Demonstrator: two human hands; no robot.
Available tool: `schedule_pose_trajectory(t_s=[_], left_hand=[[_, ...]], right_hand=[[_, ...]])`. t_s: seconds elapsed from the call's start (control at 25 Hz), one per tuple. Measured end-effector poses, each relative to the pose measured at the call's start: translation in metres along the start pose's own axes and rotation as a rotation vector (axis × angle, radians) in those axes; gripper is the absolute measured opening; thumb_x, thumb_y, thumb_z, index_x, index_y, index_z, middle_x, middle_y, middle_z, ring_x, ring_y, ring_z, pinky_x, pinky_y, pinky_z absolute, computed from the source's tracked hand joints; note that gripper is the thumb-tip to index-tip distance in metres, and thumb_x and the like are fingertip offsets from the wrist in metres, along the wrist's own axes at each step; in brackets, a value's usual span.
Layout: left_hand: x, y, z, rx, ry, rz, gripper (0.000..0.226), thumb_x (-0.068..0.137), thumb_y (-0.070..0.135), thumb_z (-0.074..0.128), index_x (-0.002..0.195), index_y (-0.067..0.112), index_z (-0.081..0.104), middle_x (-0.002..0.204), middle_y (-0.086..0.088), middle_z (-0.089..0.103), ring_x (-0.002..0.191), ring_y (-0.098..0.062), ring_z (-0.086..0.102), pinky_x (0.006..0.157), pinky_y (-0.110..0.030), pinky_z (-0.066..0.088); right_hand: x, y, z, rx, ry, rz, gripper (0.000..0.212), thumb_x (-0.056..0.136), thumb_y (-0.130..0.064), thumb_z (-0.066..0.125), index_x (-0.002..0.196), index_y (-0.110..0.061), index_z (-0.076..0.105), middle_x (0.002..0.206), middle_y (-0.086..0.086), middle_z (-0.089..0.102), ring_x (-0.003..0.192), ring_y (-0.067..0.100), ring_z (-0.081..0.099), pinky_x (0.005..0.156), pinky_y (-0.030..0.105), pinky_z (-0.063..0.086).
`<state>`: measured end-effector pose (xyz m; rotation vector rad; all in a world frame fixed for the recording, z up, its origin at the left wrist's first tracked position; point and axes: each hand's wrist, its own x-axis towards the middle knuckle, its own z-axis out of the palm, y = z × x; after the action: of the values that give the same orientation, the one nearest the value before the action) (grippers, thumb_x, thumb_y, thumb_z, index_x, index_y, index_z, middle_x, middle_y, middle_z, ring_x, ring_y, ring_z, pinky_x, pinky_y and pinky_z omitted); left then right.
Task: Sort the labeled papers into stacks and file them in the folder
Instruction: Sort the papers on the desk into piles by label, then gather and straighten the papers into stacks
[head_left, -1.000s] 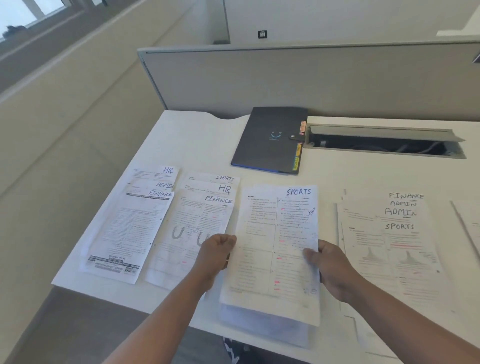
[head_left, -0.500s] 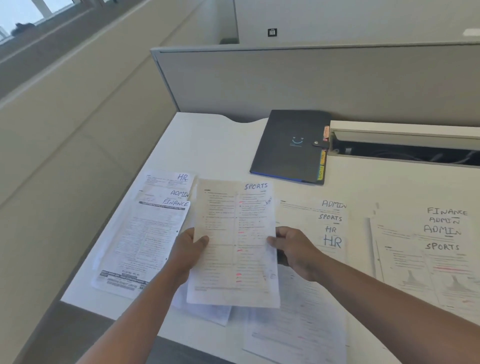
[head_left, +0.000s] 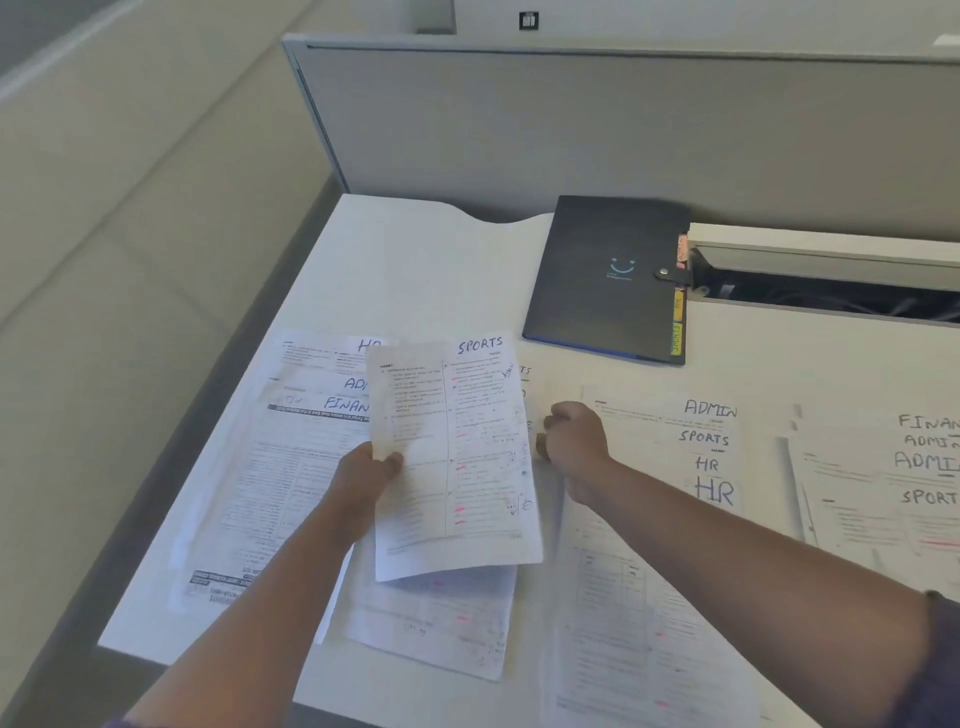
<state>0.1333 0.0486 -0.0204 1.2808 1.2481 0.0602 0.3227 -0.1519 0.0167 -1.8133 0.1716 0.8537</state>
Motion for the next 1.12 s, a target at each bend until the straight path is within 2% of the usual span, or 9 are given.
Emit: schedule_pose_trajectory(t_s=[0.12, 0.32, 0.4, 0.52, 0.64, 0.72, 0.84, 0.96, 1.12], left_hand=[[0.005, -0.003, 0.0, 0.009, -0.018, 0.002, 0.024, 0.103, 0.011, 0.063, 0.127, 0.009, 0.067, 0.119, -0.01, 0.076, 0.112, -0.038, 0.07, 0.103, -0.06, 0.053], [0.005, -0.005, 0.0, 0.023, -0.029, 0.02, 0.023, 0.104, 0.012, 0.062, 0.126, 0.008, 0.067, 0.119, -0.009, 0.076, 0.113, -0.036, 0.07, 0.103, -0.059, 0.054], [0.005, -0.005, 0.0, 0.023, -0.03, 0.012, 0.021, 0.104, 0.013, 0.062, 0.125, 0.009, 0.067, 0.118, -0.009, 0.076, 0.112, -0.036, 0.07, 0.102, -0.059, 0.054], [0.003, -0.004, 0.001, 0.026, -0.041, 0.013, 0.02, 0.105, 0.014, 0.061, 0.123, 0.011, 0.068, 0.116, -0.009, 0.077, 0.11, -0.037, 0.071, 0.1, -0.06, 0.055], [0.001, -0.004, 0.0, 0.008, -0.053, 0.004, 0.017, 0.105, 0.013, 0.061, 0.119, 0.013, 0.07, 0.113, -0.009, 0.079, 0.107, -0.037, 0.073, 0.097, -0.061, 0.057], [0.001, -0.002, -0.002, -0.01, -0.068, -0.012, 0.015, 0.104, 0.012, 0.062, 0.116, 0.014, 0.071, 0.109, -0.009, 0.08, 0.104, -0.037, 0.075, 0.095, -0.061, 0.058], [0.003, 0.002, -0.008, -0.046, -0.101, -0.025, 0.015, 0.104, 0.01, 0.062, 0.115, 0.012, 0.072, 0.106, -0.009, 0.081, 0.101, -0.038, 0.076, 0.092, -0.061, 0.06], [0.0, 0.003, -0.013, -0.069, -0.117, -0.036, 0.015, 0.104, 0.009, 0.062, 0.115, 0.01, 0.072, 0.105, -0.01, 0.081, 0.097, -0.036, 0.078, 0.088, -0.059, 0.062], [-0.006, 0.006, -0.014, -0.073, -0.121, -0.022, 0.015, 0.103, 0.009, 0.063, 0.115, 0.01, 0.072, 0.104, -0.011, 0.081, 0.099, -0.039, 0.077, 0.09, -0.061, 0.06]], right_hand=[[0.003, 0.001, -0.001, 0.049, -0.066, 0.048, 0.013, 0.102, -0.006, 0.054, 0.098, -0.013, 0.064, 0.085, 0.01, 0.07, 0.064, 0.02, 0.061, 0.059, 0.03, 0.051], [0.004, 0.008, 0.005, -0.017, -0.157, 0.04, 0.036, 0.1, -0.036, 0.067, 0.1, 0.0, 0.072, 0.093, 0.012, 0.078, 0.081, 0.021, 0.061, 0.076, 0.034, 0.046], [0.004, 0.008, 0.007, -0.026, -0.151, 0.036, 0.033, 0.099, -0.033, 0.069, 0.1, 0.0, 0.072, 0.096, 0.015, 0.079, 0.081, 0.022, 0.063, 0.077, 0.036, 0.049], [0.004, 0.007, 0.004, -0.112, -0.167, 0.052, 0.011, 0.096, -0.014, 0.07, 0.095, -0.004, 0.074, 0.09, 0.008, 0.081, 0.08, 0.023, 0.07, 0.081, 0.037, 0.058], [0.0, 0.007, 0.006, -0.151, -0.126, 0.053, 0.007, 0.092, -0.009, 0.072, 0.085, -0.008, 0.074, 0.083, 0.005, 0.08, 0.071, 0.018, 0.07, 0.062, 0.026, 0.057], [-0.004, 0.007, 0.007, -0.151, -0.078, 0.005, 0.011, 0.091, -0.012, 0.074, 0.086, -0.003, 0.073, 0.08, 0.008, 0.079, 0.068, 0.02, 0.067, 0.058, 0.026, 0.055], [-0.006, 0.005, 0.006, -0.164, -0.032, -0.101, 0.025, 0.095, -0.014, 0.066, 0.08, 0.004, 0.059, 0.075, 0.019, 0.07, 0.065, 0.024, 0.054, 0.061, 0.042, 0.051], [-0.011, -0.004, -0.001, -0.202, -0.015, -0.178, 0.039, 0.097, -0.016, 0.063, 0.068, -0.015, 0.038, 0.065, 0.005, 0.046, 0.062, 0.021, 0.037, 0.059, 0.037, 0.036], [-0.023, -0.014, -0.018, -0.344, 0.091, -0.358, 0.042, 0.097, -0.018, 0.06, 0.069, -0.02, 0.028, 0.062, -0.006, 0.032, 0.056, 0.014, 0.023, 0.049, 0.027, 0.021]])
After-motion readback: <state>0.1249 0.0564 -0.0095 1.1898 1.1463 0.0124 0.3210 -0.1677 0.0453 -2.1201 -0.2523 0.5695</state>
